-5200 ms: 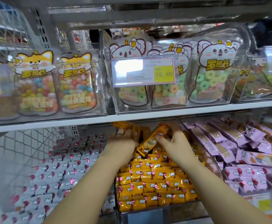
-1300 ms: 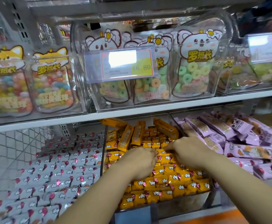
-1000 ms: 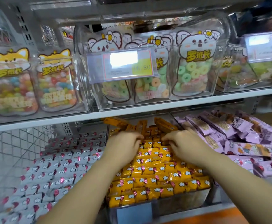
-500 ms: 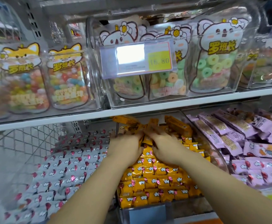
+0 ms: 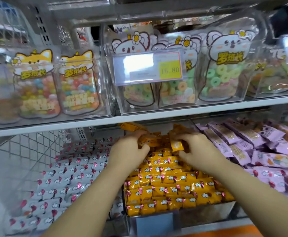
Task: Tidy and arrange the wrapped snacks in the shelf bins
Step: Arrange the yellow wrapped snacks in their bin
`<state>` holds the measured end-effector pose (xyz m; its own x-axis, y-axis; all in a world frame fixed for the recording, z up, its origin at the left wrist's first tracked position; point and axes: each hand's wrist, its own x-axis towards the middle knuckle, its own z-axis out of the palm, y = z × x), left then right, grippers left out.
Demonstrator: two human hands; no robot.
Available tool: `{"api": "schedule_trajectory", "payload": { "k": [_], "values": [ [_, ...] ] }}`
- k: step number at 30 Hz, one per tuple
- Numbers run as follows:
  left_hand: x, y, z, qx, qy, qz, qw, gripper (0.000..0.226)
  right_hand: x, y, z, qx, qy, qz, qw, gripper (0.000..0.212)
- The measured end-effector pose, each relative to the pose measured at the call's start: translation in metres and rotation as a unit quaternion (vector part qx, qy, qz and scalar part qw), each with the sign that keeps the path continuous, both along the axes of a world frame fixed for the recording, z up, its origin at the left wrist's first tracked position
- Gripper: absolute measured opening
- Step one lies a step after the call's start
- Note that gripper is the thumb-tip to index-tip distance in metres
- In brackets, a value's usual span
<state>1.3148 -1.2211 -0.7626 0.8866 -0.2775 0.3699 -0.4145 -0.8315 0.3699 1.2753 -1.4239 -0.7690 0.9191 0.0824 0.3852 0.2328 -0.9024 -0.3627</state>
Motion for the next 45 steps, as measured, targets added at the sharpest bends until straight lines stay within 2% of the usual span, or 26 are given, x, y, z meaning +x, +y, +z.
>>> {"api": "schedule_trajectory", "payload": {
  "k": [5,7,9,11,12,14,16,18,19,21,23,25,28,30,34,37,40,43,45],
  "values": [
    [-0.013,-0.002,0.006,-0.097,0.041,-0.003,0.994,0.035,-0.038,-0.024,0.000,-0.016,0.022,-0.018,0.999,0.048],
    [-0.022,-0.006,0.011,-0.129,0.048,-0.015,0.990,0.034,-0.053,-0.031,-0.002,-0.050,0.034,-0.034,0.998,0.049],
    [-0.032,-0.012,0.013,-0.152,0.060,-0.040,0.986,0.031,-0.064,-0.032,-0.003,-0.117,0.047,-0.073,0.989,0.064],
    [-0.041,-0.019,0.015,-0.177,0.095,-0.076,0.977,0.028,-0.070,-0.029,0.000,-0.128,0.029,-0.098,0.987,0.078],
    [-0.044,-0.023,0.015,-0.197,0.124,-0.094,0.968,0.026,-0.072,-0.026,0.002,-0.092,0.005,-0.097,0.991,0.077],
    [-0.048,-0.030,0.015,-0.254,0.202,-0.112,0.939,0.022,-0.074,-0.017,0.007,0.044,-0.022,-0.066,0.997,0.061],
    [-0.051,-0.033,0.015,-0.327,0.282,-0.100,0.896,0.020,-0.073,-0.008,0.010,0.153,-0.004,-0.025,0.988,0.043],
    [-0.053,-0.030,0.017,-0.370,0.316,-0.071,0.871,0.033,-0.069,-0.002,0.011,0.234,0.026,-0.009,0.972,0.031],
    [-0.053,-0.028,0.019,-0.364,0.309,-0.056,0.877,0.043,-0.067,0.000,0.012,0.277,0.036,-0.007,0.960,0.031],
    [-0.052,-0.019,0.022,-0.289,0.233,-0.029,0.928,0.053,-0.061,0.004,0.012,0.339,0.046,-0.012,0.940,0.031],
    [-0.048,-0.005,0.022,-0.189,0.114,-0.018,0.975,0.044,-0.055,0.009,0.011,0.365,0.042,-0.020,0.930,0.031],
    [-0.038,0.012,0.019,-0.103,0.049,0.015,0.993,0.029,-0.050,0.015,0.010,0.389,0.023,-0.032,0.920,0.030],
    [-0.024,0.029,0.006,0.013,0.054,0.071,0.996,0.029,-0.043,0.026,0.007,0.415,0.003,-0.060,0.908,0.028],
    [-0.020,0.029,0.003,0.015,0.060,0.061,0.996,0.033,-0.036,0.036,0.004,0.424,0.006,-0.075,0.903,0.027],
    [-0.020,0.022,0.006,-0.110,0.083,-0.031,0.990,0.042,-0.021,0.058,-0.001,0.436,0.025,-0.058,0.898,0.032],
    [-0.015,0.022,0.010,-0.220,0.096,-0.038,0.970,0.038,-0.008,0.064,-0.002,0.407,0.030,-0.033,0.912,0.041],
    [-0.004,0.026,0.007,-0.320,0.088,-0.027,0.943,0.032,0.006,0.063,-0.003,0.329,0.056,0.006,0.943,0.046],
    [0.001,0.024,0.003,-0.313,0.057,-0.015,0.948,0.031,0.022,0.057,-0.007,0.209,0.074,0.014,0.975,0.047],
    [0.003,0.021,0.001,-0.285,0.033,0.000,0.958,0.033,0.031,0.051,-0.015,0.100,0.081,-0.023,0.991,0.042]
  ]
}}
